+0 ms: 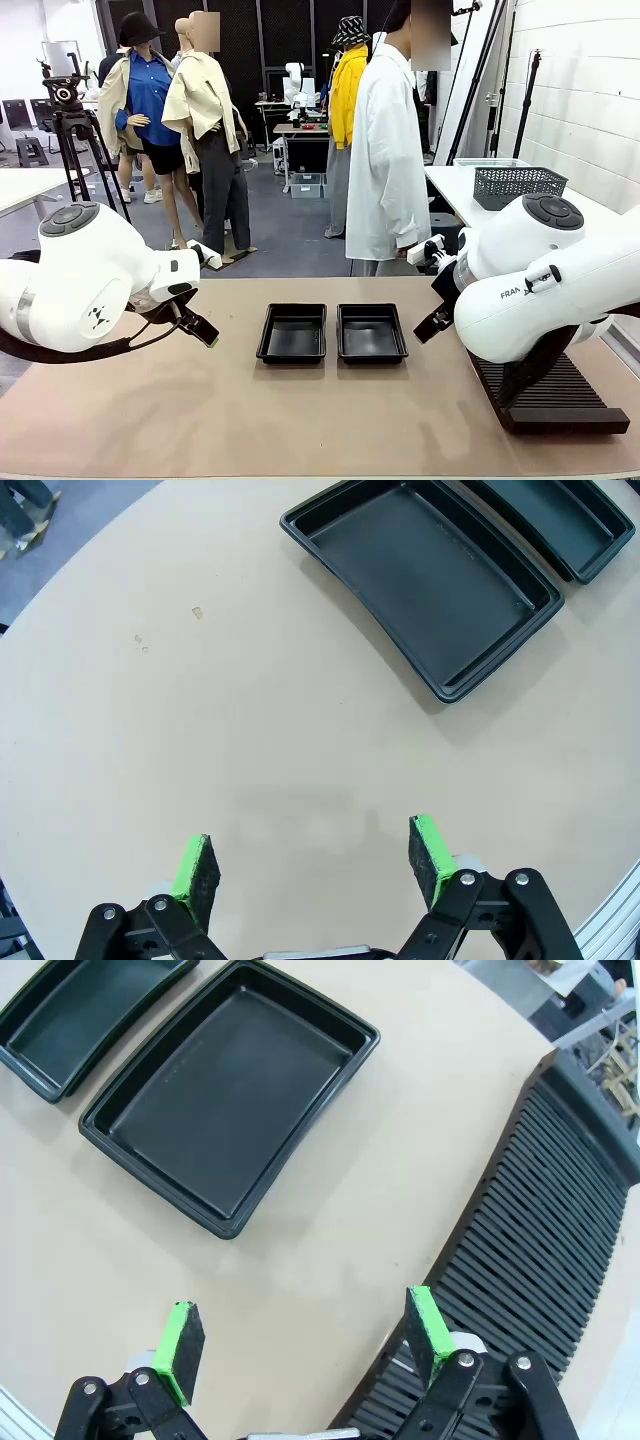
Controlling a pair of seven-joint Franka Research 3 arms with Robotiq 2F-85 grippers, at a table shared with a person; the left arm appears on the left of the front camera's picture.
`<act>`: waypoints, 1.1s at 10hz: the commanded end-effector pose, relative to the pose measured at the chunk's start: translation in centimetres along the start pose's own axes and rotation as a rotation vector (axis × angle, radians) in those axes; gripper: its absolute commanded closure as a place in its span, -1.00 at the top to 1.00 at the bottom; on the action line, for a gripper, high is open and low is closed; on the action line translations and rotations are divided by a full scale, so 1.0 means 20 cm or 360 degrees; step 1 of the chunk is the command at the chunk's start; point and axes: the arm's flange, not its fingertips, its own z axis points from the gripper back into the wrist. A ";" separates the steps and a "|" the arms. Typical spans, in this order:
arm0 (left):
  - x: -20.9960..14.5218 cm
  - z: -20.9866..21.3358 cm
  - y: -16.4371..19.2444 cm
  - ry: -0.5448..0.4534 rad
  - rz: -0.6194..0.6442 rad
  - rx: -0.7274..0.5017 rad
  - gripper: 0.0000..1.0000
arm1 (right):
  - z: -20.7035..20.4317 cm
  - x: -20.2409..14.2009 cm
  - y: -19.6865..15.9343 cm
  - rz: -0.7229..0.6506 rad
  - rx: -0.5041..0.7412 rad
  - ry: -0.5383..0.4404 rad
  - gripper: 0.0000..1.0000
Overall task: Inspect and transfer BCBs to ESD trays.
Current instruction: Pick up the Blank PCB from the PCB Rack and place it in the left ESD tray.
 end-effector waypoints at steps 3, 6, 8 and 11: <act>0.00 0.00 0.00 0.0000 0.0001 0.0000 1.00 | 0.00 0.00 0.00 0.0001 0.0000 0.0000 1.00; 0.00 0.00 0.00 0.0000 0.0001 0.0000 1.00 | 0.00 0.00 0.00 0.0001 0.0000 0.0000 1.00; 0.00 0.00 0.00 0.0000 0.0001 0.0000 1.00 | 0.00 0.00 0.00 0.0001 0.0000 0.0000 1.00; 0.00 0.00 0.00 0.0000 0.0001 0.0000 1.00 | 0.00 0.00 0.00 0.0001 0.0000 0.0000 1.00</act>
